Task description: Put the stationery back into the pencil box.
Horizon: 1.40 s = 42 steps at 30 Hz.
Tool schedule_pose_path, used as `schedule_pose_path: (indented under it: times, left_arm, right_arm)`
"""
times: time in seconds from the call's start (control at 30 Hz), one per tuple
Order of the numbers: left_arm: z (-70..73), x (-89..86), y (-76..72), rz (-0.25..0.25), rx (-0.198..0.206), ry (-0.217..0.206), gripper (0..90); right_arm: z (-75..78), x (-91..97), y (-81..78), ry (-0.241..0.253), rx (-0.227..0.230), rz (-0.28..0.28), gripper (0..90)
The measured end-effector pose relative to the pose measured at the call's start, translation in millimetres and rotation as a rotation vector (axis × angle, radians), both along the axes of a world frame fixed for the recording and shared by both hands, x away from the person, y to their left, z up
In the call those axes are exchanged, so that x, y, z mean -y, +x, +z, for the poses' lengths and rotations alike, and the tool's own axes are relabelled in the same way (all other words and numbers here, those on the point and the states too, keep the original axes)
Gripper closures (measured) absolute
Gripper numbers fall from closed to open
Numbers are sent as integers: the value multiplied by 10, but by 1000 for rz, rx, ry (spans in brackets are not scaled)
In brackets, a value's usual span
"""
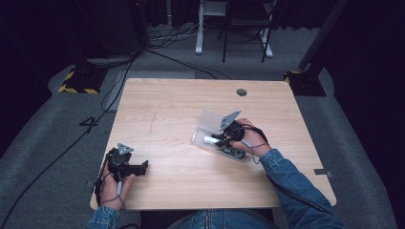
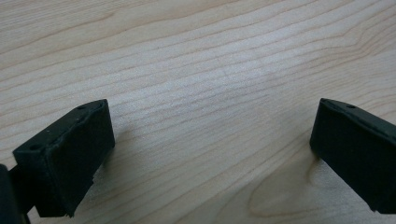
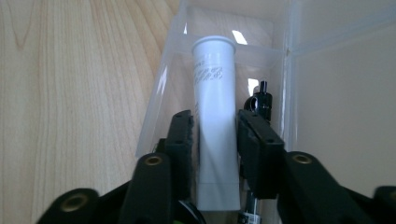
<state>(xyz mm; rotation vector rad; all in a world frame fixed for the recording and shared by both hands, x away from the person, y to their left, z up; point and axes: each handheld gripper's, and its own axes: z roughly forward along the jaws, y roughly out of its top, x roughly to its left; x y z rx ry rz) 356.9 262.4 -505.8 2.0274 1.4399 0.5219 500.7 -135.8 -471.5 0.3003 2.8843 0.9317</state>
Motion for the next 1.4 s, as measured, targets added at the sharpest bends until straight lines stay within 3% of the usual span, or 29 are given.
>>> schedule_pose_path:
  times: [0.33, 0.73, 1.07, 1.4]
  left_arm:
    - [0, 0, 0, 0, 0, 0, 0]
    - [0, 0, 0, 0, 0, 0, 0]
    - [1, -1, 0, 0, 0, 0, 1]
    - [1, -1, 0, 0, 0, 1, 1]
  right_arm:
    - [100, 13, -14, 50, 33, -25, 543]
    - [364, 127, -100, 162, 81, -93, 420]
    - [574, 362, -207, 250, 97, -166, 336]
    - [646, 631, -292, 283, 103, -238, 279]
